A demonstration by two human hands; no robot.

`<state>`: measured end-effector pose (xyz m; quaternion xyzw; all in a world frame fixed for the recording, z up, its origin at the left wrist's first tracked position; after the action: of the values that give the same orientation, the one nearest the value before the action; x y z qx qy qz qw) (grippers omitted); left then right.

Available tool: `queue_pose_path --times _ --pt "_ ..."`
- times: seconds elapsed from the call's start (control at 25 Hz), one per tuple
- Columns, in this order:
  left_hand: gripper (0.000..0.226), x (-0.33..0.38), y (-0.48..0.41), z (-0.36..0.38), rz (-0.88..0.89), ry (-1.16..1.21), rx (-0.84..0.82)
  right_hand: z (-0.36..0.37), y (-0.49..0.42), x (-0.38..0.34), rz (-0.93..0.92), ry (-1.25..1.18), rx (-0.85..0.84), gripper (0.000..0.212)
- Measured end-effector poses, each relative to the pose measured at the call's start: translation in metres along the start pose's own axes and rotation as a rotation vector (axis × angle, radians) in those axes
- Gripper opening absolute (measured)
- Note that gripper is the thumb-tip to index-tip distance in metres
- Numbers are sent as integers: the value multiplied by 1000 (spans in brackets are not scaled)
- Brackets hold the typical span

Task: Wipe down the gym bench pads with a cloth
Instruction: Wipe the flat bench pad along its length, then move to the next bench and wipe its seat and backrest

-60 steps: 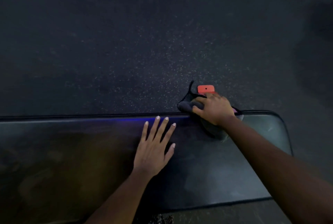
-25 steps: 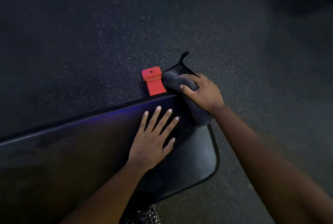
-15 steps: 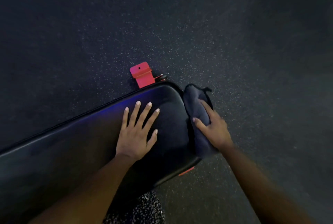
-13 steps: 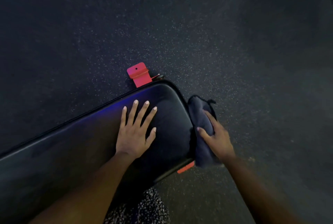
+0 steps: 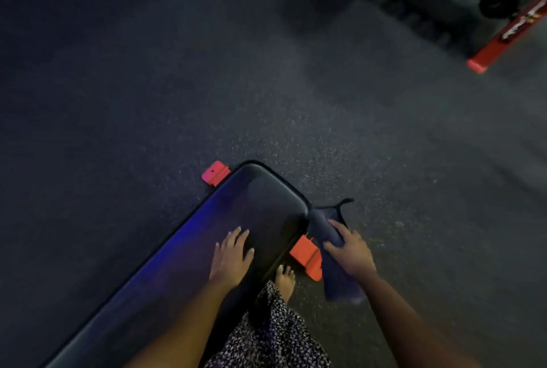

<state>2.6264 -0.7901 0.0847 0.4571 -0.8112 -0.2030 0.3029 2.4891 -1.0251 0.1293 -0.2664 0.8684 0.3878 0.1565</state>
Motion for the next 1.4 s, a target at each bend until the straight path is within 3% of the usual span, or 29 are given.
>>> queue_pose_path --times 0.16,0.32,0.44,0.64,0.88,1.16,1.4 --pt "50 5 52 0 128 78 -171 -15 85 35 66 -22 -1 62" --pt "40 58 53 -13 178 185 -190 -21 152 82 110 -129 40 61" --pt "36 142 34 -7 296 136 -247 -49 189 141 193 -266 155 58" --pt "37 342 20 15 572 12 -303 -122 235 260 382 -469 429 58" --pt "37 562 61 93 773 -139 -396 -201 286 408 542 -614 613 58" --pt "39 702 94 174 872 -298 -507 -240 321 537 688 -755 742 58" --pt "37 800 41 217 808 -399 -483 -309 279 641 666 -844 748 57"
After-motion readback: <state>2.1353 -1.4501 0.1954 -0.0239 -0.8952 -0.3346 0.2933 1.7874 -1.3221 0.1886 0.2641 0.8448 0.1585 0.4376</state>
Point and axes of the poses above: each hand's wrist, its own y-axis away from the middle knuckle, its own z-axis out of the palm, x = y × z, the point moved 7 cm from there along -y, towards the middle knuckle, and after that the axes turned 6 degrees about -y, right-handed, at the moved point
